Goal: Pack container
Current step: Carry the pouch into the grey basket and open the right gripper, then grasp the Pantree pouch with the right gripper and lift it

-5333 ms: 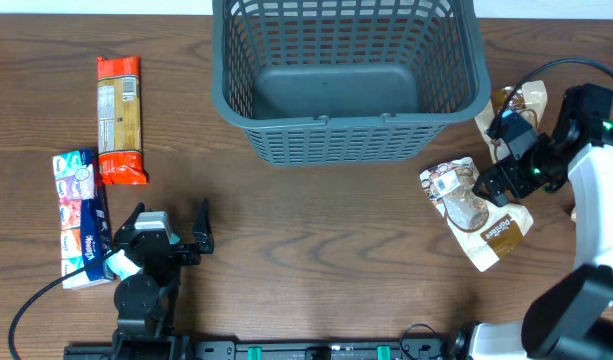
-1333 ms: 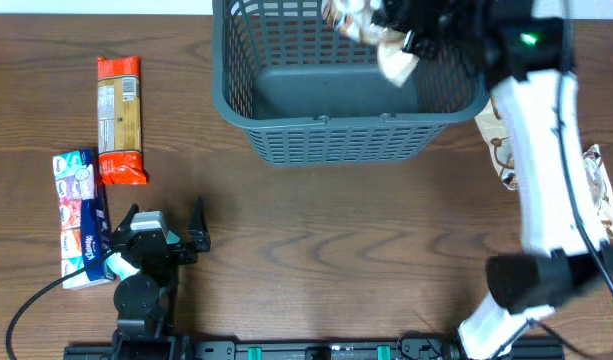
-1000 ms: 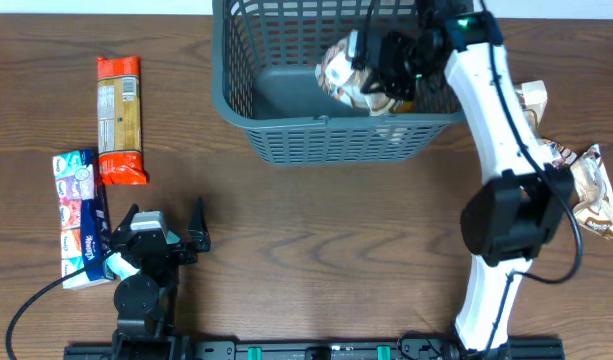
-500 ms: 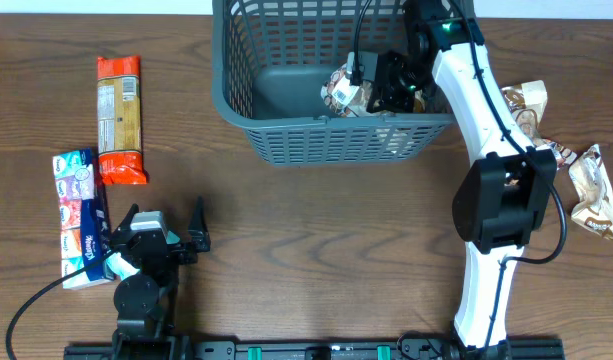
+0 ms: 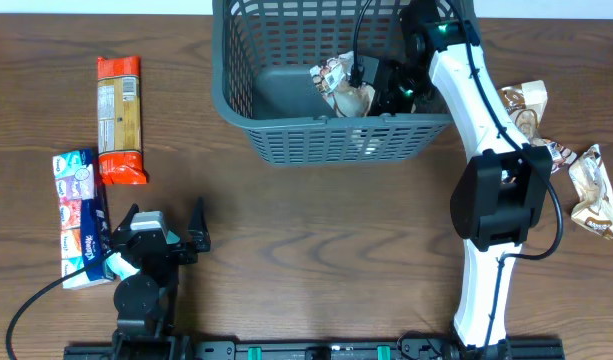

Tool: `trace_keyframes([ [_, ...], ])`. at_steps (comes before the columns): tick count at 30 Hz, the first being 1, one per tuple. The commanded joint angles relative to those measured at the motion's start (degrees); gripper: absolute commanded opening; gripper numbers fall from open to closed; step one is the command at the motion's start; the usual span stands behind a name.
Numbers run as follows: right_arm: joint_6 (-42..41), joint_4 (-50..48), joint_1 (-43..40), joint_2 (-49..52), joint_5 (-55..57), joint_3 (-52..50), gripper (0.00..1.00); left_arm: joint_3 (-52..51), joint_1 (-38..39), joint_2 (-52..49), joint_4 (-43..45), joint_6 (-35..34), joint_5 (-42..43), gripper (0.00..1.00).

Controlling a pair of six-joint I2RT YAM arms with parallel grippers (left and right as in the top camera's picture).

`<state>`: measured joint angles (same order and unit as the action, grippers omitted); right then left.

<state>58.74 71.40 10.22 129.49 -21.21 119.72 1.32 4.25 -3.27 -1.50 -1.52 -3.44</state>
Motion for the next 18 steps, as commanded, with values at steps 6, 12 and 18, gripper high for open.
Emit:
trace_keyframes([
  [6, -6.56, 3.93, -0.11, -10.21, -2.84, 16.33, 0.99, -1.05, 0.17, -0.07, -2.14, -0.35, -1.73, 0.99],
  [12, -18.12, -3.06, -3.63, -17.94, 4.22, 27.02, 0.98, -1.05, 0.17, -0.07, -2.14, -0.35, -1.73, 0.99],
  [18, -42.34, -10.03, -11.87, -22.69, 26.56, 28.02, 0.99, -1.05, 0.17, -0.07, -2.14, -0.35, -1.73, 0.99],
])
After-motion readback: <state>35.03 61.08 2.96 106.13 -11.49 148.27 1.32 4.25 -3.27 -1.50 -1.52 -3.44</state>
